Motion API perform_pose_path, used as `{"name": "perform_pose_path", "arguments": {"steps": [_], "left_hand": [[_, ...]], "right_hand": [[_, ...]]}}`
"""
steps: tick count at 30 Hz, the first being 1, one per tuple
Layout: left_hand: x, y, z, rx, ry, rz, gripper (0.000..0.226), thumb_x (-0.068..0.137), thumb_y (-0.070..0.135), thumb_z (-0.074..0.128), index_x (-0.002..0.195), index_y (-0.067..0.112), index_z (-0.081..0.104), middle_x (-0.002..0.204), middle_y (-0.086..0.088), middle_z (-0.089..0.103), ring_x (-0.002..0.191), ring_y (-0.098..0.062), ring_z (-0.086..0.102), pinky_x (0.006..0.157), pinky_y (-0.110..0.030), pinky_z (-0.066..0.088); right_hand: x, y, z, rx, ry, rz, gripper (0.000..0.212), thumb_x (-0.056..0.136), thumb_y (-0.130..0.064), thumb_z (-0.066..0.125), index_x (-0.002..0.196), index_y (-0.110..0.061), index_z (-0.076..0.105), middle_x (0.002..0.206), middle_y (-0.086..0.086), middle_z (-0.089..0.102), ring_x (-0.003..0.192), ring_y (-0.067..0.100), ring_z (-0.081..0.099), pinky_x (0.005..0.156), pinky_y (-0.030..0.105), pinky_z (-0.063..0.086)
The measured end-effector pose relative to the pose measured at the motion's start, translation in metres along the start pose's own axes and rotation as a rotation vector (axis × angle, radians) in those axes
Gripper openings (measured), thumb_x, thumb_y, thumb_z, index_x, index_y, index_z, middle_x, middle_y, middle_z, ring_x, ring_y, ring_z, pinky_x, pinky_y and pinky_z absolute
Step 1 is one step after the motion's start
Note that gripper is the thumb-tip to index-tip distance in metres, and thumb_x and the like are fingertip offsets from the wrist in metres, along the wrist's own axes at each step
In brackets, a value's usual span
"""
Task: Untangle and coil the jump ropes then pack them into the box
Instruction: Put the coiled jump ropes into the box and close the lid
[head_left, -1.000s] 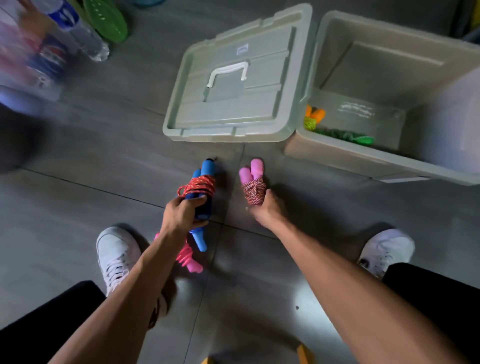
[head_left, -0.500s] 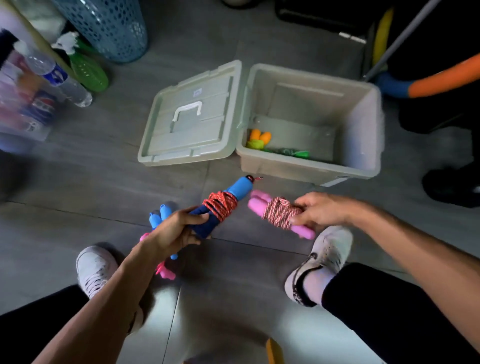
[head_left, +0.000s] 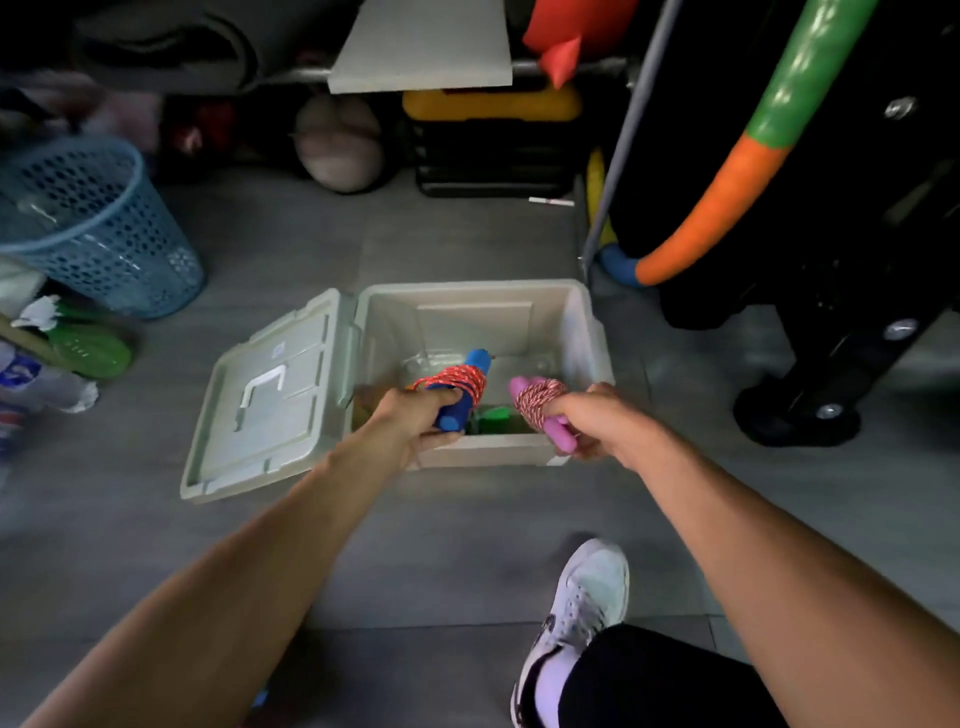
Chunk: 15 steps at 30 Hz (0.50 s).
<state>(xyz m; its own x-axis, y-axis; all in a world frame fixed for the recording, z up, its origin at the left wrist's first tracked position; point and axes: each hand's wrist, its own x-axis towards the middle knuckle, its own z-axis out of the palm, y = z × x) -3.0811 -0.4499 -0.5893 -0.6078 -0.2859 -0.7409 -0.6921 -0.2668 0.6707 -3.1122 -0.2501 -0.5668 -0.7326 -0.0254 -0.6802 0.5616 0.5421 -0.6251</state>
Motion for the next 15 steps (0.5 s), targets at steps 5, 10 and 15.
{"name": "perform_pose_path", "arguments": {"steps": [5,10,15], "left_hand": [[0.034,-0.006,0.023,0.058,0.069,0.08,0.058,0.073,0.0,0.078,0.124,0.011,0.052,0.118,-0.011,0.06,0.104,-0.024,0.061,0.093,-0.038,0.052],[0.009,-0.018,0.014,0.072,0.061,0.164,0.033,0.083,-0.004,0.067,0.115,0.004,0.063,0.087,-0.012,0.067,0.08,-0.024,0.066,0.077,-0.031,0.057],[-0.045,-0.04,-0.049,0.068,0.043,0.294,0.029,0.089,-0.011,0.049,0.097,0.011,0.068,0.086,-0.009,0.071,0.069,-0.019,0.065,0.068,-0.03,0.051]], "right_hand": [[0.029,0.0,-0.001,0.062,0.076,-0.015,0.016,0.072,-0.005,0.07,0.081,-0.017,0.064,0.09,0.005,0.069,0.08,0.02,0.065,0.078,0.036,0.059],[0.026,0.007,0.015,-0.179,-0.061,-0.085,0.02,0.082,-0.005,0.064,0.099,-0.016,0.067,0.095,0.007,0.065,0.089,0.026,0.066,0.085,0.033,0.055],[-0.016,-0.007,0.057,-0.412,-0.113,-0.316,0.01,0.081,-0.008,0.066,0.082,-0.018,0.07,0.072,-0.008,0.062,0.072,0.013,0.061,0.061,0.015,0.047]]}}
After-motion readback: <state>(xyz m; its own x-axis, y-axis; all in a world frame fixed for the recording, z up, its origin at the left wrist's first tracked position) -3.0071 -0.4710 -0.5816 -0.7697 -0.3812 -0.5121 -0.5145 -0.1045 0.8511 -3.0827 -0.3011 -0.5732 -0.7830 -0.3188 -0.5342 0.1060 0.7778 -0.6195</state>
